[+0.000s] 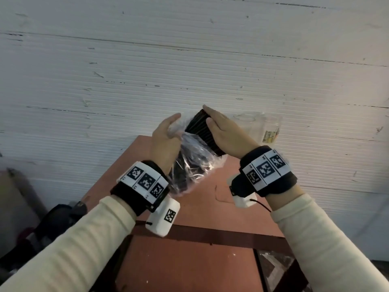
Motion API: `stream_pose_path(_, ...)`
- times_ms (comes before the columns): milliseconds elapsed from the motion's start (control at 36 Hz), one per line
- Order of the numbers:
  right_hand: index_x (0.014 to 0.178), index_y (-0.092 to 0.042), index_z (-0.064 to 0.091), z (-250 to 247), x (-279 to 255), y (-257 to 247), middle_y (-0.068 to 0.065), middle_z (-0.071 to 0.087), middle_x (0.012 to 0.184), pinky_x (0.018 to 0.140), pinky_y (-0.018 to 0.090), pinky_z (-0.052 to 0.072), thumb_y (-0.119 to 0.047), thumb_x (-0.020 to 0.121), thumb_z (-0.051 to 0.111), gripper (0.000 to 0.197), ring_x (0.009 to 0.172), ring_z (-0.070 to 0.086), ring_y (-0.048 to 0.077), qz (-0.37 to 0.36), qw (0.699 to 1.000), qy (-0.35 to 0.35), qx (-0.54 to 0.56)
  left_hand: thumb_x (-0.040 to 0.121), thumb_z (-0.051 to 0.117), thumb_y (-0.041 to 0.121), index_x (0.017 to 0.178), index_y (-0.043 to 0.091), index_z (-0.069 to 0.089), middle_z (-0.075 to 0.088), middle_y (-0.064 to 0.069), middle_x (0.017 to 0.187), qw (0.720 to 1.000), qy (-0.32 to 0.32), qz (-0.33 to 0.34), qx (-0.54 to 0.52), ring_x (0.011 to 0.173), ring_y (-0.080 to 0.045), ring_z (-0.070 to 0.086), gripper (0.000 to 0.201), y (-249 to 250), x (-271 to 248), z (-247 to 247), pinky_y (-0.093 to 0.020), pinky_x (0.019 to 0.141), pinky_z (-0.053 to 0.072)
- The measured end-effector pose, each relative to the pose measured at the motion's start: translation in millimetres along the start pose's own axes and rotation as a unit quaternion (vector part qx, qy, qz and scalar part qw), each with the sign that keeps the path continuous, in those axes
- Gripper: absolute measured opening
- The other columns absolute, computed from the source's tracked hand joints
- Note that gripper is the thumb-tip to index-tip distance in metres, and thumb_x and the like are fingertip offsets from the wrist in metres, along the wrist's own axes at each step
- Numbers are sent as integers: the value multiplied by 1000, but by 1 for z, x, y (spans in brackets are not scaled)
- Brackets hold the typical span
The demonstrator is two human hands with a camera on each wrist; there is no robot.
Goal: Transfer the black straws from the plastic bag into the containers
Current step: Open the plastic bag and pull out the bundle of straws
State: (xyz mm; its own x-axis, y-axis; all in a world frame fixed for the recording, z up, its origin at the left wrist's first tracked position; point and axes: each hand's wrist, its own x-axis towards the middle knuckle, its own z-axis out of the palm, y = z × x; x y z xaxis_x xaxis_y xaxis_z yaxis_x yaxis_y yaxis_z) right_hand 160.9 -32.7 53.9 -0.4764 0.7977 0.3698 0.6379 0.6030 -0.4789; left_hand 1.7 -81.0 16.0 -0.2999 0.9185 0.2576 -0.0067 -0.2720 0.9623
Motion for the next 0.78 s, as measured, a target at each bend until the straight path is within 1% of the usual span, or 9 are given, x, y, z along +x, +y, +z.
stream_pose_path(83,154,-15,11,11,4,-3,5,28,155,116,32,23,-29,106,25,52,140,29,19,22,996,-28,87,86,49,-13,121,30,64,65,-7,120,999,17,35,25,97,-21,70,57,2,21,-9,-45,88,58)
stream_pose_path(167,152,-8,6,35,10,-8,7,30,147,104,28,31,-26,105,33,58,126,34,15,52,983,-33,173,85,45,-9,116,37,65,68,-2,117,991,1,78,107,88,-31,70,59,3,43,-19,-49,85,58)
stream_pose_path(278,152,-13,-15,68,22,-1,4,-3,162,120,34,10,-41,102,36,77,148,5,15,106,970,-76,204,94,51,-2,124,30,62,61,5,129,966,-56,112,226,91,-14,61,45,-5,67,-33,-23,79,50)
stream_pose_path(333,153,-15,-12,74,25,5,0,-4,162,118,31,8,-44,103,32,73,148,2,13,118,962,-119,213,95,50,-1,126,26,60,60,3,132,956,-91,96,261,97,-16,58,42,-13,75,-40,-22,79,46)
stream_pose_path(389,155,-14,3,76,32,14,0,10,161,118,30,10,-46,103,31,68,148,10,14,118,964,-127,204,97,49,0,130,23,58,56,1,138,948,-104,77,290,113,-13,55,41,-22,82,-47,-21,90,43)
stream_pose_path(472,143,-12,41,74,43,31,2,47,143,111,35,32,-53,96,41,62,133,43,18,122,976,-66,167,97,52,3,134,22,56,53,0,141,945,-100,53,308,126,-15,52,42,-31,93,-54,-21,91,42)
stream_pose_path(583,117,-15,51,63,54,67,-4,56,106,84,15,39,-39,95,56,33,92,52,9,178,969,61,163,95,60,13,132,24,56,56,-2,135,941,-111,31,319,124,-16,51,39,-42,103,-53,-30,100,43)
stream_pose_path(694,141,-2,35,55,67,100,11,48,137,88,27,37,-40,90,63,70,118,49,23,258,949,114,142,93,64,17,130,27,58,58,-3,134,931,-129,26,341,109,-17,57,39,-51,113,-47,-32,97,45)
stream_pose_path(778,143,2,30,58,83,122,17,42,144,92,29,36,-44,86,67,82,130,44,29,309,933,131,133,92,66,16,131,25,57,57,-3,135,924,-137,18,356,122,-20,54,42,-56,119,-44,-35,104,43)
